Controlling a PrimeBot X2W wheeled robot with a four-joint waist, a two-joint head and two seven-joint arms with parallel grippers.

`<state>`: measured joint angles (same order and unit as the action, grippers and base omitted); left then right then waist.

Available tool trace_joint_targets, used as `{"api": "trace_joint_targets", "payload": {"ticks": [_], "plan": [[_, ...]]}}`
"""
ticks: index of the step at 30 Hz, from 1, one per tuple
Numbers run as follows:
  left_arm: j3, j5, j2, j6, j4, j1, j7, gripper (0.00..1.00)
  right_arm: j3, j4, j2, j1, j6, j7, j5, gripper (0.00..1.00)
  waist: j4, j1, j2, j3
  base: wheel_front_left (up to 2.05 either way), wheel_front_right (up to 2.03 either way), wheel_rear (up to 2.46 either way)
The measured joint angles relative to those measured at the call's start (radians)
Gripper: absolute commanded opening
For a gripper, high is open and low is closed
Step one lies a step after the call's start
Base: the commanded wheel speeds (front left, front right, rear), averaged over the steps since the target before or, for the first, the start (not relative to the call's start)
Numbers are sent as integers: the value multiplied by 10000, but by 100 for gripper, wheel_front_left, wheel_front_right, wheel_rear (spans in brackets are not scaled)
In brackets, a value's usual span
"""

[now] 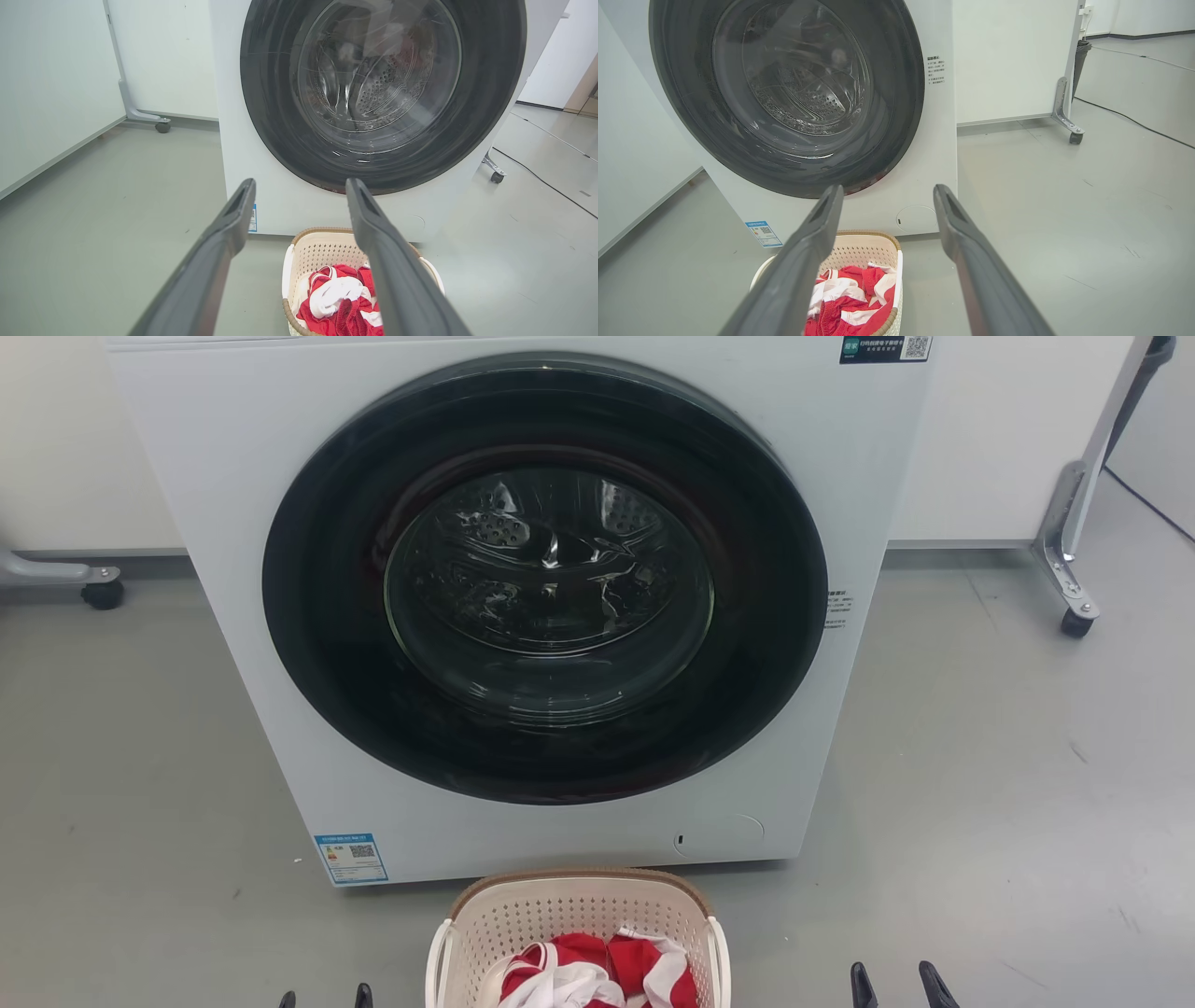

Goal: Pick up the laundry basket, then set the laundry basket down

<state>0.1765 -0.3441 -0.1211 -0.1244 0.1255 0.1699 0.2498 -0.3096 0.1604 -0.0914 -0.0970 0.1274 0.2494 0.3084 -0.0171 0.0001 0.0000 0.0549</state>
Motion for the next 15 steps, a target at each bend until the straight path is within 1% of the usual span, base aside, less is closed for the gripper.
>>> {"api": "trace_joint_targets", "payload": {"ticks": [15], "plan": [[-94, 232, 75, 0, -61, 0, 0, 100, 278, -502, 165, -163, 0, 2, -470, 100, 8, 0, 2, -90, 0, 0, 0]]}}
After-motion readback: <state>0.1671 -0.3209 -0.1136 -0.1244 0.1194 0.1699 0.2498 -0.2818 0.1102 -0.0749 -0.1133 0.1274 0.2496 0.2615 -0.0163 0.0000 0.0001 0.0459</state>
